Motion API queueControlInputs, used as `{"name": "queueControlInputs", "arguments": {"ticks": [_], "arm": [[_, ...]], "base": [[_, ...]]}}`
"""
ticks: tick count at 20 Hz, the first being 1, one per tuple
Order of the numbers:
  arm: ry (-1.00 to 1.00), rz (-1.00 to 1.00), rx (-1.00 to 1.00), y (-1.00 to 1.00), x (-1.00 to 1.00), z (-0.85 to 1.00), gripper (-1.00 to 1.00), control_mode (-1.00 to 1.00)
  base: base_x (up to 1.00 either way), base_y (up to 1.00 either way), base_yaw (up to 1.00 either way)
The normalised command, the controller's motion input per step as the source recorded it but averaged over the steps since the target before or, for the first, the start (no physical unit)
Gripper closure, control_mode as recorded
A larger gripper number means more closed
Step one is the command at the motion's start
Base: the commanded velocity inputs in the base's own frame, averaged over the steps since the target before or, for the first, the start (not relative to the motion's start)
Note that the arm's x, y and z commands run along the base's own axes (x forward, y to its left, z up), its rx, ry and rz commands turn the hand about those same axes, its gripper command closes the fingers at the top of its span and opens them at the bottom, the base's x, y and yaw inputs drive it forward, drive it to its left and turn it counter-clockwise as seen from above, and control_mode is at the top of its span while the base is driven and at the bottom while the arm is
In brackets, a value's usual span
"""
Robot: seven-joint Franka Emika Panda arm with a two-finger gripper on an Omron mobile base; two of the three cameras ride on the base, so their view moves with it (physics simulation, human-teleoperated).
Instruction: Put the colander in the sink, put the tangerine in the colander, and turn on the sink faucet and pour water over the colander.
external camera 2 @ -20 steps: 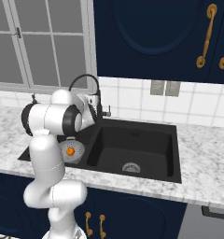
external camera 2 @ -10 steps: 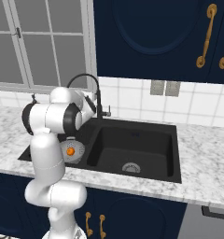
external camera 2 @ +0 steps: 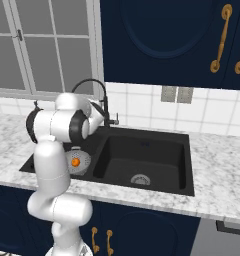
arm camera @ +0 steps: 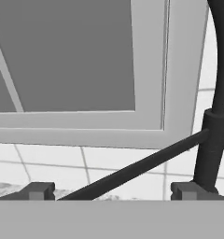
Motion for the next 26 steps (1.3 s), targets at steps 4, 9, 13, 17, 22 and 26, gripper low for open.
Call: {"name": "queueControlInputs", "arguments": {"ticks": [4,9,13,17,22,26], "arm": [[0.14,-0.12,0.0,0.24,0.56,0.0,-1.0,-1.0],[0.22,-0.12,0.0,0.27,0.65,0.0,-1.0,-1.0],[0.3,-0.17,0.0,-0.05,0.09,0.1,-1.0,-1.0],[0.33,-0.24,0.02,-0.19,-0.29,0.41,-1.0,-1.0],[0.26,-0.26,0.0,-0.3,-0.45,0.4,-1.0,-1.0],[0.19,-0.3,0.0,-0.35,-0.54,0.27,-1.0,-1.0]], "base": [[0.0,0.0,0.0],[0.0,0.0,0.0],[0.0,0.0,0.0],[0.0,0.0,0.0],[0.0,0.0,0.0],[0.0,0.0,0.0]]}}
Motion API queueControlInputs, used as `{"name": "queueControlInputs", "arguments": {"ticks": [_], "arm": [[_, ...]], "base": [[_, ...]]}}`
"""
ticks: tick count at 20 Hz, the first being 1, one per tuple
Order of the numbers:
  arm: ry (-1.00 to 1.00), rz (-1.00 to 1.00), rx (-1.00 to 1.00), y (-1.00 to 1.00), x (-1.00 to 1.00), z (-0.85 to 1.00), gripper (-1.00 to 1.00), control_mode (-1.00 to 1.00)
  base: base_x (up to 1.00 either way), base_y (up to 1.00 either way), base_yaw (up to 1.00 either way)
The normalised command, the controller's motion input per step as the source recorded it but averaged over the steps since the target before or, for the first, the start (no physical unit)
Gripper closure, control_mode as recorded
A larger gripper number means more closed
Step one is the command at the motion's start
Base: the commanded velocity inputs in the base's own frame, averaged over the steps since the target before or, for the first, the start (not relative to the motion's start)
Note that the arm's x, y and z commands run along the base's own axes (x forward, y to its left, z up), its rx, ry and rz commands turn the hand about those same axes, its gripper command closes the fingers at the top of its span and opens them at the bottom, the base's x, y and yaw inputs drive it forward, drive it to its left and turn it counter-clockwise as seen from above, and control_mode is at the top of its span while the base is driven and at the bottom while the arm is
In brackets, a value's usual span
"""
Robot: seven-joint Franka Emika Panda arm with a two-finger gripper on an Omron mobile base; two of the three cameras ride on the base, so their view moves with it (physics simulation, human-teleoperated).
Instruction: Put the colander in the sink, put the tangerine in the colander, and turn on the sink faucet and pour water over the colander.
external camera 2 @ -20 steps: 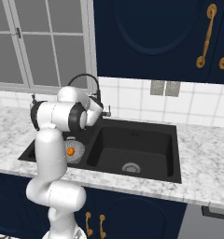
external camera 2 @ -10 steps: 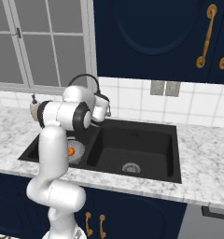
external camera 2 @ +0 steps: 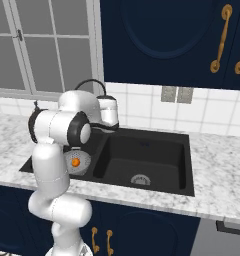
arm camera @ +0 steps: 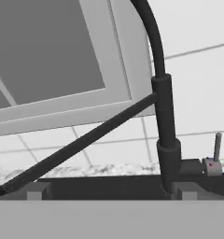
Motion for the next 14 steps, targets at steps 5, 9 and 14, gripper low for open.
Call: {"name": "queueControlInputs", "arguments": {"ticks": [5,9,14], "arm": [[0.06,-0.31,0.0,-0.36,-0.47,0.37,-1.0,-1.0],[0.0,-0.28,0.0,-0.38,-0.48,0.56,-1.0,-1.0],[0.01,-0.27,0.0,-0.36,-0.31,0.73,-1.0,-1.0]], "base": [[0.0,0.0,0.0],[0.0,0.0,0.0],[0.0,0.0,0.0]]}}
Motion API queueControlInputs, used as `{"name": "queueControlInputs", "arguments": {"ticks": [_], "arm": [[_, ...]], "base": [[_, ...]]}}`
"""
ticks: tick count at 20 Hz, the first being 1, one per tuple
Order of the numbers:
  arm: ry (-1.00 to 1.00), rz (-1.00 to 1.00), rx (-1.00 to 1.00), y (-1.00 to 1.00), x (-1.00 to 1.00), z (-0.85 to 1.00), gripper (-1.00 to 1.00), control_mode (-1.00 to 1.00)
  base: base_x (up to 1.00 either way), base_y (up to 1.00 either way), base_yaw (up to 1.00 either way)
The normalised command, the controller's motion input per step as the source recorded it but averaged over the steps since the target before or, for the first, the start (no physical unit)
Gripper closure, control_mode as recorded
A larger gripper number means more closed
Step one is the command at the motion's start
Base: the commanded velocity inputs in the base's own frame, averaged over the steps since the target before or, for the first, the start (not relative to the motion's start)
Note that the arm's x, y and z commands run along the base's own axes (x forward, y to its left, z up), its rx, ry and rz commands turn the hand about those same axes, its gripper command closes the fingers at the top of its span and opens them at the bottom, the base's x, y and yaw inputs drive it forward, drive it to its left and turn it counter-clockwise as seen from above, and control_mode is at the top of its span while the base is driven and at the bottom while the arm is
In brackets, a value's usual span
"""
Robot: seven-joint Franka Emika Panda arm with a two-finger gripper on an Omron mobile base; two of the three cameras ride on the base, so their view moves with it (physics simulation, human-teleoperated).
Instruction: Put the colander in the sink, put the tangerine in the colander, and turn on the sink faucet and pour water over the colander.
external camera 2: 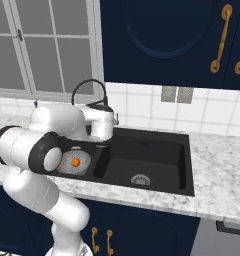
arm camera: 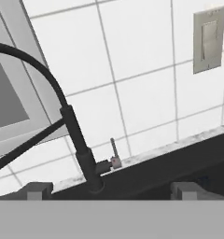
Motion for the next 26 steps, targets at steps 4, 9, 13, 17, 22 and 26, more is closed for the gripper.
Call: {"name": "queueControlInputs", "arguments": {"ticks": [4,9,13,17,22,26], "arm": [[0.03,-0.16,0.04,-0.28,-0.27,0.79,-1.0,-1.0],[0.15,-0.04,0.15,-0.36,-0.24,0.86,-1.0,-1.0],[0.21,0.01,0.23,-0.22,-0.34,0.86,-1.0,-1.0],[0.3,0.11,0.21,-0.16,-0.22,0.92,-1.0,-1.0],[0.38,0.1,0.18,-0.22,-0.23,0.87,-1.0,-1.0],[0.43,0.08,0.1,-0.29,-0.23,0.85,-1.0,-1.0]], "base": [[0.0,0.0,0.0],[0.0,0.0,0.0],[0.0,0.0,0.0],[0.0,0.0,0.0],[0.0,0.0,0.0],[0.0,0.0,0.0]]}}
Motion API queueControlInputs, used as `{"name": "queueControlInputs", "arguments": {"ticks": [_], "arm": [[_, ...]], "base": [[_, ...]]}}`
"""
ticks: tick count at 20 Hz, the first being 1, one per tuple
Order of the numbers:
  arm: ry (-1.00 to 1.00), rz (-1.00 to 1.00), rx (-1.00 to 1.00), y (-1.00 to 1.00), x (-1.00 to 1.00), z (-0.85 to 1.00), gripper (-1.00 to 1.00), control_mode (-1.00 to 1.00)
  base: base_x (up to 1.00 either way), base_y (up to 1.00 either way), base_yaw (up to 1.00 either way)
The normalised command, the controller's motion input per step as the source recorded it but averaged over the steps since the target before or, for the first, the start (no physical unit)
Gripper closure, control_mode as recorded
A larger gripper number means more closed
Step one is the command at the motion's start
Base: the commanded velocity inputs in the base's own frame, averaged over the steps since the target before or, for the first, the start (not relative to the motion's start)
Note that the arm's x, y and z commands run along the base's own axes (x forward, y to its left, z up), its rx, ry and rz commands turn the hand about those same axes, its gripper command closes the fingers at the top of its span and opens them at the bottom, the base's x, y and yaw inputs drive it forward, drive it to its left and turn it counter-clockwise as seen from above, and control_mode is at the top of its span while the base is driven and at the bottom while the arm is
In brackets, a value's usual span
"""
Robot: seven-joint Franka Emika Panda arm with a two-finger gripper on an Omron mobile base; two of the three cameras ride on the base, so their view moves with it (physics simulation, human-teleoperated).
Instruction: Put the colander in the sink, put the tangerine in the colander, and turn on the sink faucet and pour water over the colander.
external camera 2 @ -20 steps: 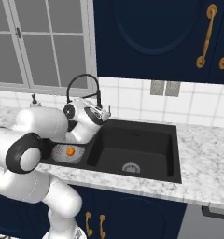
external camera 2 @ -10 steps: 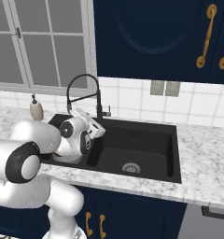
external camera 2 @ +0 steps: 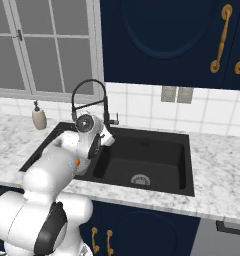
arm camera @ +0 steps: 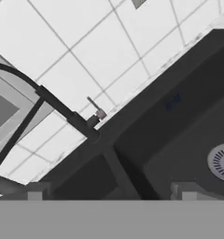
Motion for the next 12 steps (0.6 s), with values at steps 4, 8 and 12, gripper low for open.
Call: {"name": "queueControlInputs", "arguments": {"ticks": [4,8,12], "arm": [[0.51,0.04,0.05,-0.31,-0.22,0.77,-1.0,-1.0],[0.46,0.01,0.0,-0.21,-0.13,0.28,-1.0,-1.0],[0.2,0.13,-0.01,-0.17,-0.03,-0.11,-1.0,-1.0]], "base": [[0.0,0.0,0.0],[0.0,0.0,0.0],[0.0,0.0,0.0]]}}
